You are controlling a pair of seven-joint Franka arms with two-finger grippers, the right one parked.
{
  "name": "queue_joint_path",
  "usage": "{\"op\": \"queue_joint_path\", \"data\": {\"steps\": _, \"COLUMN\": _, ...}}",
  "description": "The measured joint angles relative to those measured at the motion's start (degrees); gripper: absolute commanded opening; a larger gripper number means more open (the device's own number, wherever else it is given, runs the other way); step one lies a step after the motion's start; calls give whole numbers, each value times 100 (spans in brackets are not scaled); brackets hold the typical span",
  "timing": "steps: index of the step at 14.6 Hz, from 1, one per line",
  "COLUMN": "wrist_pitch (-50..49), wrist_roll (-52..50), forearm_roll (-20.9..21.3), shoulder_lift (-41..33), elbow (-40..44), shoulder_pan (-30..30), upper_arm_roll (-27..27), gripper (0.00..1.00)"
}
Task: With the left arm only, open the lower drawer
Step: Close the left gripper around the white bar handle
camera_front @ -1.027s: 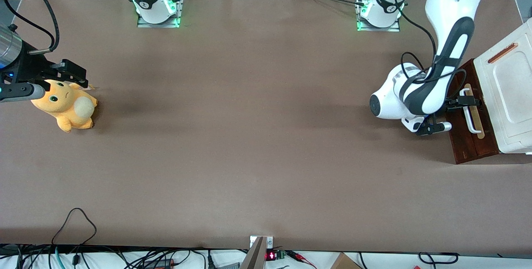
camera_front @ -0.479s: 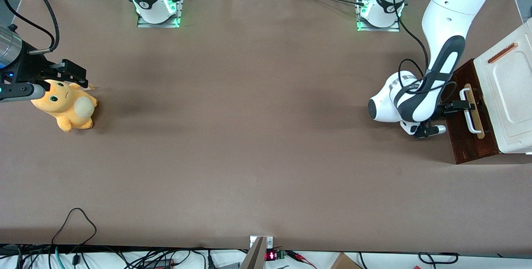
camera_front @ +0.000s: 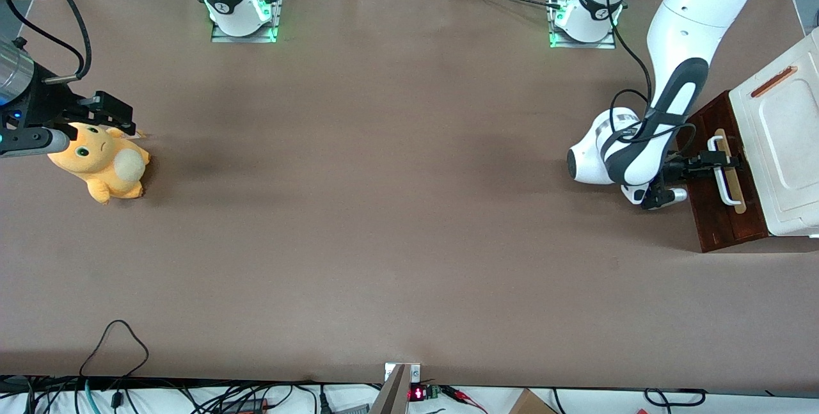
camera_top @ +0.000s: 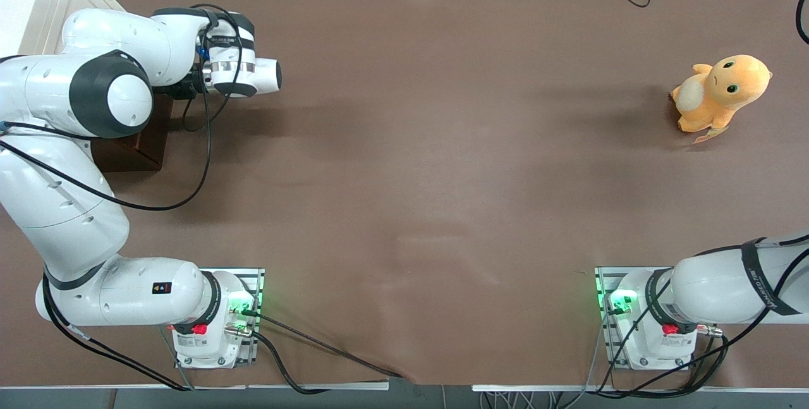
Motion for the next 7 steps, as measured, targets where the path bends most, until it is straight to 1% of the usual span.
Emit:
{"op": "queue_joint_path", "data": {"steps": 3, "wrist_pitch": -21, "wrist_roll": -35, "forearm_roll": 14, "shoulder_lift": 64, "elbow": -6, "shoulder_pan": 0, "upper_arm_roll": 0, "gripper": 60}}
{"op": "queue_joint_path", "data": {"steps": 4, "wrist_pitch": -23, "wrist_roll": -36, "forearm_roll": 14, "shoulder_lift": 71, "elbow": -7, "shoulder_pan": 0, "upper_arm_roll": 0, "gripper": 49}}
{"op": "queue_joint_path", "data": {"steps": 7, "wrist_pitch": -24, "wrist_roll": -36, "forearm_roll": 14, "shoulder_lift": 71, "elbow": -6, "shoulder_pan": 0, "upper_arm_roll": 0, "gripper": 41}}
